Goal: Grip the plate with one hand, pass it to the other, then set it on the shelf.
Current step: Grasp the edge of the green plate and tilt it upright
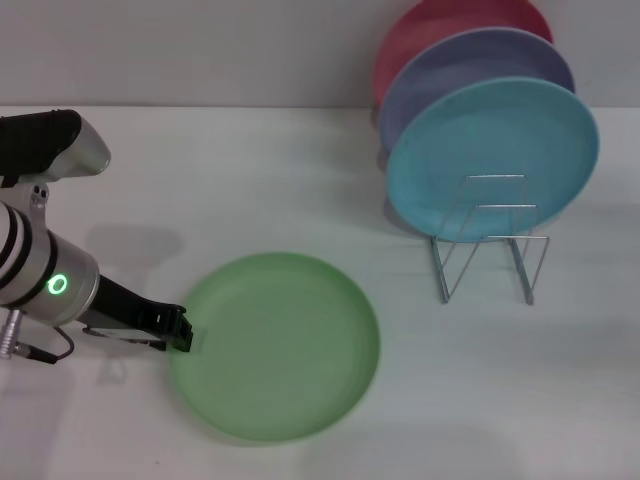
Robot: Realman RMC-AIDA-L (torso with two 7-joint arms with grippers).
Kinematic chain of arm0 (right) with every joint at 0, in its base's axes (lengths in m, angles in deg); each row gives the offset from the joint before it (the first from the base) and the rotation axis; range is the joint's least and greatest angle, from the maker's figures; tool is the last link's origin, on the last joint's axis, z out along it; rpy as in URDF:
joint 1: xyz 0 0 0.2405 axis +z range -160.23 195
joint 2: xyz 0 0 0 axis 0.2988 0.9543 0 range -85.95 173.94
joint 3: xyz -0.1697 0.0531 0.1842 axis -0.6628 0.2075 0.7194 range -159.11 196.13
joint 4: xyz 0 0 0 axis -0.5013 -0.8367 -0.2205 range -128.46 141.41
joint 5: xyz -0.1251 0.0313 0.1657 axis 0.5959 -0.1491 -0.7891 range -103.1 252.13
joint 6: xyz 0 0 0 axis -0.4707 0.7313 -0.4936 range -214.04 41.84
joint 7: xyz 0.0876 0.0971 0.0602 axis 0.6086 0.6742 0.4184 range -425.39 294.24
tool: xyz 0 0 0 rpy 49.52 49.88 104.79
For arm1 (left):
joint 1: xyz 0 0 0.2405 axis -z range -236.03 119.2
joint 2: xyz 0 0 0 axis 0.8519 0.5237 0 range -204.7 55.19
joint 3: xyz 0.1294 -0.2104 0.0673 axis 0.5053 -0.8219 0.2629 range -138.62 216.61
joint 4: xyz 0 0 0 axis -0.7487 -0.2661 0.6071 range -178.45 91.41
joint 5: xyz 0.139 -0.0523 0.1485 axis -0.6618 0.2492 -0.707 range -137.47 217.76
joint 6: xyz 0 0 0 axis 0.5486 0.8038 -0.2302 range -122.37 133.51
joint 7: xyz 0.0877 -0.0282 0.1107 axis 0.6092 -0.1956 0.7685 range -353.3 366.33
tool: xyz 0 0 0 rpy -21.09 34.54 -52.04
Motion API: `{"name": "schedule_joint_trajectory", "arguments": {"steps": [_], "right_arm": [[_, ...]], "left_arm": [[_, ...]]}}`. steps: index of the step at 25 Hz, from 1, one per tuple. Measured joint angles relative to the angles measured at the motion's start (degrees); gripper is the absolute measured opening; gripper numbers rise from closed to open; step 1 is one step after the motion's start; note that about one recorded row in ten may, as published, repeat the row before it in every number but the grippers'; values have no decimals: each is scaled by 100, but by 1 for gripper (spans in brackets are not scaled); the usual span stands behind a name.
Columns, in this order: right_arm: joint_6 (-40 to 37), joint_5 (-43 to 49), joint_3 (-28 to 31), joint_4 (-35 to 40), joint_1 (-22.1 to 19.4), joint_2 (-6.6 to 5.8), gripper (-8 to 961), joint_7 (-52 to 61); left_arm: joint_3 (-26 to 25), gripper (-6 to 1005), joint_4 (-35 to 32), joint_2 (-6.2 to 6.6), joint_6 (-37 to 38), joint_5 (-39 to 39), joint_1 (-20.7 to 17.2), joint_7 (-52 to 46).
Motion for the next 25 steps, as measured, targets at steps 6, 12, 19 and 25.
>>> {"name": "schedule_joint_trajectory", "arguments": {"steps": [6,12,19,25], "right_arm": [[0,5,0,0,8,-3,694,6],[1,-2,0,0,8,-3,693,23],[0,-7,0,0,7,-3,693,34],[0,-9,0,0,7,1,693,44]], "left_arm": [[51,152,6,1,22,-26,2,6],[71,102,48,3,27,-159,60,7],[79,91,70,0,27,-173,118,59],[264,69,53,0,63,-241,126,98]]}}
